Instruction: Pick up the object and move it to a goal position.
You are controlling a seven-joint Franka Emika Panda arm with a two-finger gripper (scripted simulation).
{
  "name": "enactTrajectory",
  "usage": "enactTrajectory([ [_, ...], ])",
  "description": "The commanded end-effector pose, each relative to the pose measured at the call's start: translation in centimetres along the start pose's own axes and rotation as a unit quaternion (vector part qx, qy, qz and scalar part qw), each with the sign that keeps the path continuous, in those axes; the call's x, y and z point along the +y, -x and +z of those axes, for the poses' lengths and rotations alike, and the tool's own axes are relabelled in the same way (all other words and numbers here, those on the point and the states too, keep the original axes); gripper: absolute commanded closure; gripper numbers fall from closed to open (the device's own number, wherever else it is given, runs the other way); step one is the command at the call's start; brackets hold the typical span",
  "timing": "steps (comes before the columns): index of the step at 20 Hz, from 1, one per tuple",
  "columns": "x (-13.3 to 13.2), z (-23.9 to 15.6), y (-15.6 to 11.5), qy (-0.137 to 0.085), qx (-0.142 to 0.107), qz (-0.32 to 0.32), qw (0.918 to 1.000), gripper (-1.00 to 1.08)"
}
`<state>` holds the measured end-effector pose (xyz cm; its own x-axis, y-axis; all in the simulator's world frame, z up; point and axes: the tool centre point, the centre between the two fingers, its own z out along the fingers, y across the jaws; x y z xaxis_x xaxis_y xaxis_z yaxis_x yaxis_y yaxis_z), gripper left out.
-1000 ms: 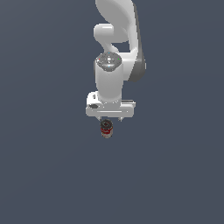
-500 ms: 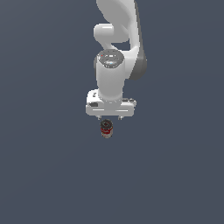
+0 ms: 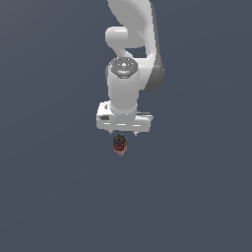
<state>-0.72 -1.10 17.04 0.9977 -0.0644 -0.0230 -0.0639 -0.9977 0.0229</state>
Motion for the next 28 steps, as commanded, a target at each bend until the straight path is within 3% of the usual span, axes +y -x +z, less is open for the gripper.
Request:
enactTrajectory([
  [1,0.1,0.4,0.1,-0.001,0.001,0.016,0.9999,-0.92],
  [7,0.6,1.8,0.3,-0.006,0.003,0.078,0.9969,-0.92],
  [16,1.5,3.8,0.7,-0.012,0.008,0.173,0.9849,-0.92],
  [22,1.7,4.3,0.8,-0.013,0.009,0.198,0.9801,-0.92],
  [28,1.7,4.7,0.8,-0.013,0.009,0.197,0.9803,-0.92],
])
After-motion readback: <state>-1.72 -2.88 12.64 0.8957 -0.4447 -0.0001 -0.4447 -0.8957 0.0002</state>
